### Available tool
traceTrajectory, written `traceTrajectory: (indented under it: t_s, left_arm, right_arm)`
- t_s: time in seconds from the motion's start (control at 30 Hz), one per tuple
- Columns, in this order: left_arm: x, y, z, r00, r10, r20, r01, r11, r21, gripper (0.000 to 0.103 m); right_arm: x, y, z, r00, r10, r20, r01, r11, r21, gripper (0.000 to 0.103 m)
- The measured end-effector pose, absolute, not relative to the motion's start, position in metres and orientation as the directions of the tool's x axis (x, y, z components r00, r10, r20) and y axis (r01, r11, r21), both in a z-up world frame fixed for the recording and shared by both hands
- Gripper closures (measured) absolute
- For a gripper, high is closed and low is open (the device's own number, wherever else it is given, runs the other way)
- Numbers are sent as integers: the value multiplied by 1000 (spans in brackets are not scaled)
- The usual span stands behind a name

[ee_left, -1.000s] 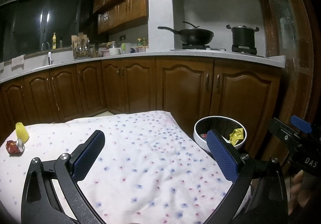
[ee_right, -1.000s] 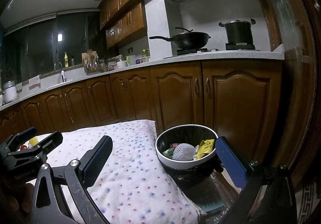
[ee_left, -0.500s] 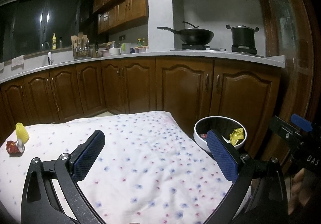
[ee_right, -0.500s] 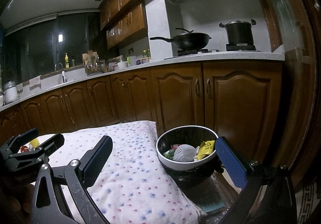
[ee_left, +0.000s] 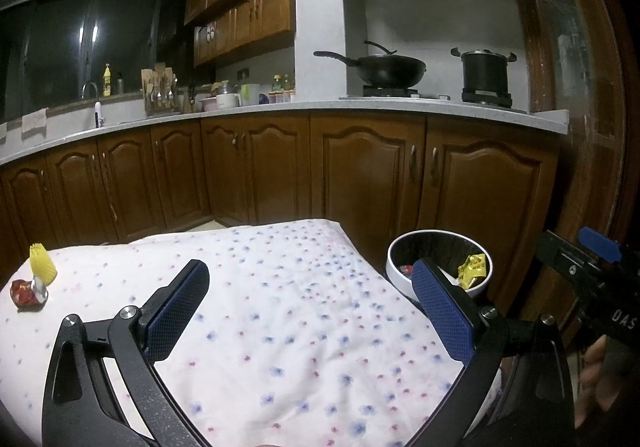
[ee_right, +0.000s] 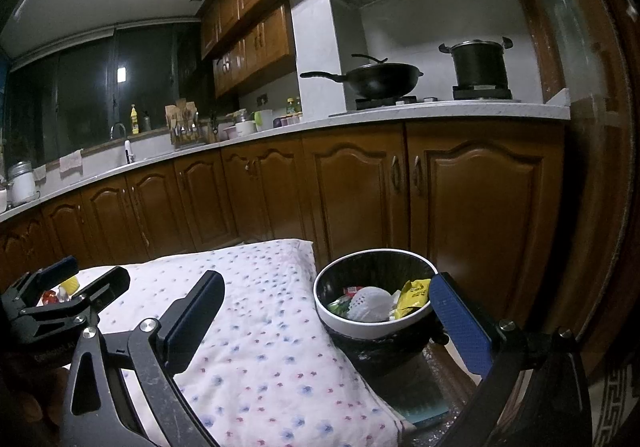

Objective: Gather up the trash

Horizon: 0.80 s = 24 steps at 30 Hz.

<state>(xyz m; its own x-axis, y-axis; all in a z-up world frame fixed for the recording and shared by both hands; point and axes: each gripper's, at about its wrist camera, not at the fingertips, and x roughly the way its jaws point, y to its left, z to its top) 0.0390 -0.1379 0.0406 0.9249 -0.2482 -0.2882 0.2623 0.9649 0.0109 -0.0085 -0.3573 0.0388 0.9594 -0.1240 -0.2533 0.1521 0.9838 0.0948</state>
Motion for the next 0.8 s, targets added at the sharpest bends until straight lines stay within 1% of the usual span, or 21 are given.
traceTrajectory:
  t_s: [0.6,0.8]
  left_arm:
    - [39,-139,41,925,-247,-289,261,965,11,0]
    - [44,-137,32,919,-255,-301,267,964,-2,0]
  right_arm:
    - [-9,-356,39,960,-121,-253,149,984,97,0]
    - [-4,-350,41,958,-114,-262,143,985,96,0]
